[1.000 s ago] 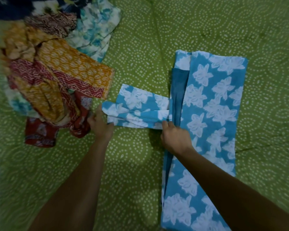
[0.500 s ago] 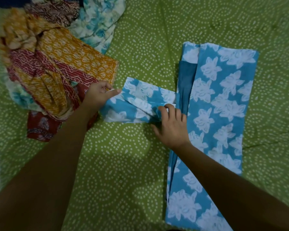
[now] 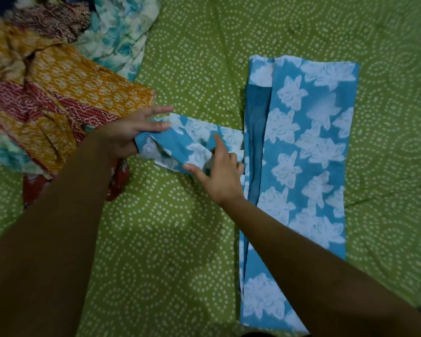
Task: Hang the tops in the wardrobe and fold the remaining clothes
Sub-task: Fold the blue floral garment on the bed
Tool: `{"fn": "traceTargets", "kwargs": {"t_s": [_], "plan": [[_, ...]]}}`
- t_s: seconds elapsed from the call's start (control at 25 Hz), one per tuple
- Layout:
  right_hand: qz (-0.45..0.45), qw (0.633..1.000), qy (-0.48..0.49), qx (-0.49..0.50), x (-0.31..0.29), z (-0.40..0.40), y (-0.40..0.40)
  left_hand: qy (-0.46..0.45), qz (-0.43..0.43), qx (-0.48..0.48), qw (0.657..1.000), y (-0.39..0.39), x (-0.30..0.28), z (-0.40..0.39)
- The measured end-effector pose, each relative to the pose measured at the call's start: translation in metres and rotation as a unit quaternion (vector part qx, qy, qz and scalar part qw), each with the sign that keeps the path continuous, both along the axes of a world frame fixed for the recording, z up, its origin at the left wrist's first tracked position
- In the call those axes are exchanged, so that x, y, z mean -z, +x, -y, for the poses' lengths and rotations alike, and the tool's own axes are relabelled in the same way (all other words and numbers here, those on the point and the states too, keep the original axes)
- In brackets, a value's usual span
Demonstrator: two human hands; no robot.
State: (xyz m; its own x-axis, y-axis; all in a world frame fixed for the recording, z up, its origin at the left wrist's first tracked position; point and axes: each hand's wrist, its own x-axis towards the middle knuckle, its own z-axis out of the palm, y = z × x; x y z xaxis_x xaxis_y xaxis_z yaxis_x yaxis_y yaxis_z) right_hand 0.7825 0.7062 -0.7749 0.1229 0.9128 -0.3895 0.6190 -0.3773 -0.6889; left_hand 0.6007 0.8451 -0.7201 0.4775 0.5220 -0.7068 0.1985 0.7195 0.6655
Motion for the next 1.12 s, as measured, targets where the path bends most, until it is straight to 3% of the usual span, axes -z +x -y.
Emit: {"fn": "traceTargets", "kwargs": {"t_s": [0.08,0.16,0.24,0.32,0.44,0.48,0.56,0.64,0.68,0.76,0.84,0.88,0.96,1.12], "plan": [[0.028,0.999,-0.018,-0.021,0.006,-0.002,0.011,0.036,-0.021,-0.008,0.999,-0.010,0.003,-0.003],[0.073,0.994,-0.007,-0.077,0.013,-0.003,0.022,0.149,-0.092,-0.008,0.985,-0.011,0.003,-0.003],[0.045,0.997,0.043,-0.052,0.015,-0.003,0.026,0.286,-0.170,-0.011,0.943,-0.004,0.003,-0.002],[-0.022,0.997,0.079,0.008,0.011,-0.004,0.025,0.349,-0.148,-0.036,0.925,0.011,0.003,0.001],[-0.058,0.991,0.103,0.061,0.003,-0.010,0.020,0.345,-0.082,-0.148,0.923,0.035,0.010,0.002],[-0.052,0.990,0.113,0.071,0.001,-0.014,0.020,0.323,-0.101,-0.195,0.921,0.039,0.020,0.002],[-0.054,0.988,0.121,0.086,0.001,-0.019,0.018,0.244,-0.288,-0.201,0.904,0.038,0.052,0.010],[-0.090,0.981,0.123,0.120,0.000,-0.023,0.015,0.183,-0.472,-0.057,0.860,0.026,0.088,0.031],[-0.099,0.976,0.134,0.140,0.001,-0.024,0.013,0.198,-0.510,0.020,0.837,0.023,0.102,0.043],[-0.087,0.965,0.187,0.161,0.001,-0.027,0.012,0.281,-0.495,0.088,0.817,0.025,0.110,0.062],[-0.099,0.956,0.223,0.160,-0.001,-0.028,0.014,0.331,-0.422,0.009,0.844,0.032,0.099,0.075],[-0.115,0.955,0.228,0.149,-0.004,-0.027,0.015,0.332,-0.399,-0.059,0.853,0.031,0.091,0.081],[-0.124,0.958,0.236,0.107,-0.007,-0.022,0.014,0.322,-0.415,-0.146,0.838,0.017,0.082,0.100],[-0.012,0.969,0.247,-0.007,-0.004,-0.003,0.001,0.274,-0.463,-0.148,0.830,-0.037,0.090,0.156]]}}
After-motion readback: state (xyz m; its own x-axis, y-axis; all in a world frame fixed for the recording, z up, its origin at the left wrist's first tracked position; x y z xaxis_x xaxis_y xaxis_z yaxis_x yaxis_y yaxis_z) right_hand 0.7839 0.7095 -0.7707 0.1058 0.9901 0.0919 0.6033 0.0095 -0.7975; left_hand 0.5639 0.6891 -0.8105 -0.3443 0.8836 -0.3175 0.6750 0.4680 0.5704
